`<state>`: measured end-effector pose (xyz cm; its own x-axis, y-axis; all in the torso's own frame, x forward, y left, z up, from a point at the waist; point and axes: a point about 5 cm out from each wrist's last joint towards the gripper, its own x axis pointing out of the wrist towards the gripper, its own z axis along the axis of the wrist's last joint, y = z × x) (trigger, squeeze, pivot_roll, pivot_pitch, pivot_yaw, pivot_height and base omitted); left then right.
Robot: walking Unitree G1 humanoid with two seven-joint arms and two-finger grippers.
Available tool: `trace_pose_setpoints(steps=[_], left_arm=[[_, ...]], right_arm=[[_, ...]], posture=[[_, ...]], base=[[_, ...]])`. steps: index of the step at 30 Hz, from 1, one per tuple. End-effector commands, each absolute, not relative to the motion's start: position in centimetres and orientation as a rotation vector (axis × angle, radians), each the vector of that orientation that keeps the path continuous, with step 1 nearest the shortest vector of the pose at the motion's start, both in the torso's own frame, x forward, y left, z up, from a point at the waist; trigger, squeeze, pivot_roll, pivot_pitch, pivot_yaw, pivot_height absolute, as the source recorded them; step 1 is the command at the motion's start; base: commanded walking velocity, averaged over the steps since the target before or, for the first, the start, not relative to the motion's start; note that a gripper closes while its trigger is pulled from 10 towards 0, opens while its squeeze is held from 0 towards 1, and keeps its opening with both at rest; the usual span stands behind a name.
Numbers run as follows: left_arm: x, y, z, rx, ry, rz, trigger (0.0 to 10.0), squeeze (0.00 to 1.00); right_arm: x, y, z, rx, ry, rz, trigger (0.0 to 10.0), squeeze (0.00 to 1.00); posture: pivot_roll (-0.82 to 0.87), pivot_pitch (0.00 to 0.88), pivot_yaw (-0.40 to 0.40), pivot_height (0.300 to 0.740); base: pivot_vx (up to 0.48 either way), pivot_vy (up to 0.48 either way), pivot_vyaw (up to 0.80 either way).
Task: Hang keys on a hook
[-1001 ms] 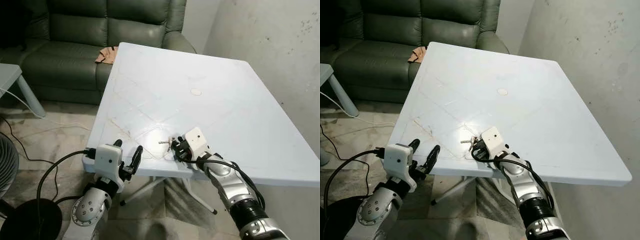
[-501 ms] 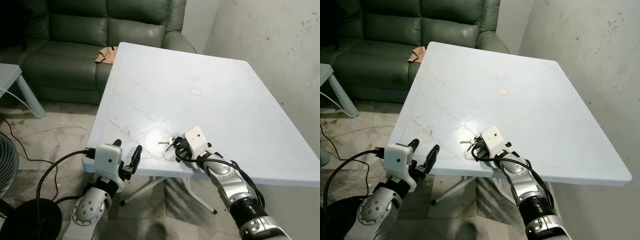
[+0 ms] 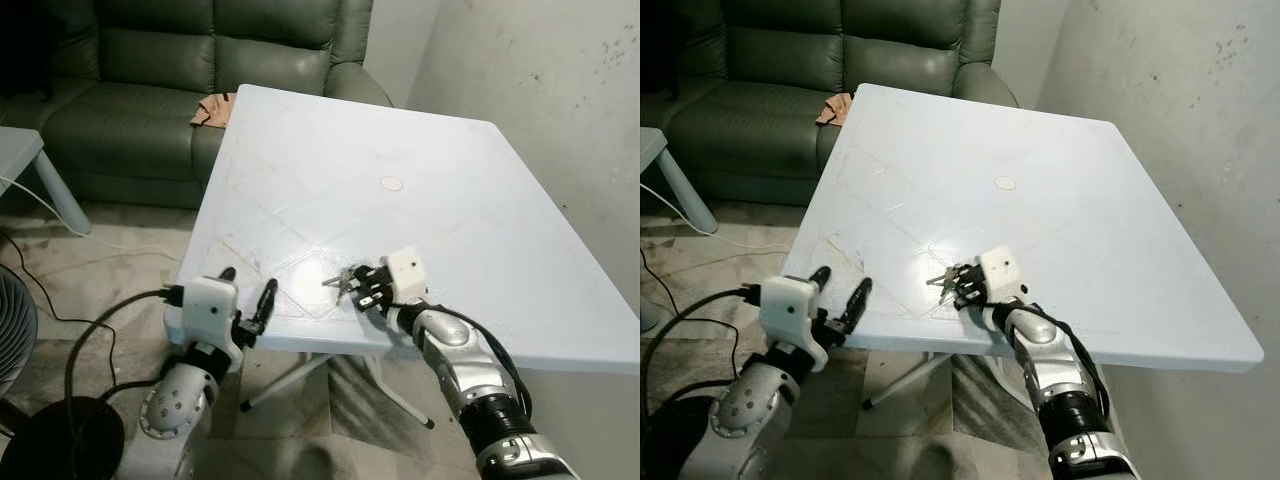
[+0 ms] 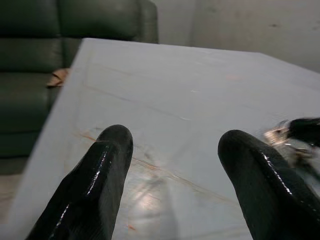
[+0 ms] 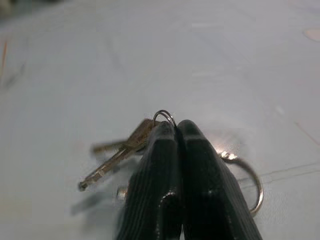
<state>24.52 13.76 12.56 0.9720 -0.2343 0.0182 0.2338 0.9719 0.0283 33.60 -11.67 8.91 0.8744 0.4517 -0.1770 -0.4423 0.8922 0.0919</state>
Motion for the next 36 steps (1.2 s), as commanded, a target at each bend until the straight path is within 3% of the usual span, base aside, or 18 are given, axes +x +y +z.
trace_pose_setpoints(steps=[1, 14, 18, 19, 20, 28, 36], left_arm=[[25.1, 14.4, 12.9, 0.022, -0.037, -0.192, 10.0, 0.0], [27.3, 17.2, 14.5, -0.055, -0.081, -0.007, 10.0, 0.0], [29.2, 20.0, 17.4, -0.1, -0.176, 0.117, 10.0, 0.0], [29.4, 20.5, 18.1, -0.092, -0.194, 0.119, 10.0, 0.0], [29.4, 20.7, 18.3, -0.1, -0.202, 0.116, 10.0, 0.0], [29.4, 22.3, 18.3, -0.085, -0.208, 0.121, 10.0, 0.0], [29.6, 22.0, 17.8, -0.046, -0.193, 0.129, 10.0, 0.0]], right_arm=[[34.5, -12.4, 10.6, 0.108, 0.156, 0.425, 0.0, 0.0], [35.8, -13.9, 13.9, 0.215, 0.05, 0.298, 0.0, 0.0], [36.0, -14.4, 17.7, 0.267, -0.168, 0.277, 0.0, 0.0], [36.0, -14.2, 18.2, 0.276, -0.18, 0.3, 4.4, 0.0], [35.9, -14.1, 18.3, 0.26, -0.186, 0.306, 10.0, 0.0], [35.1, -14.1, 18.0, 0.1, -0.22, 0.288, 10.0, 0.0], [35.0, -13.5, 16.7, 0.01, -0.162, 0.259, 10.0, 0.0]], posture=[[-0.04, 0.028, -0.133, 0.74], [-0.04, 0.0, -0.125, 0.74], [-0.05, 0.0, -0.109, 0.74], [-0.05, 0.0, -0.104, 0.74], [-0.05, 0.0, -0.102, 0.74], [-0.05, 0.0, -0.089, 0.74], [-0.05, 0.0, -0.084, 0.74]], base=[[0.0, 0.0, 0.0], [0.0, 0.0, 0.0], [0.0, 0.0, 0.0], [0.0, 0.0, 0.0], [0.0, 0.0, 0.0], [0.0, 0.0, 0.0], [0.0, 0.0, -0.06]])
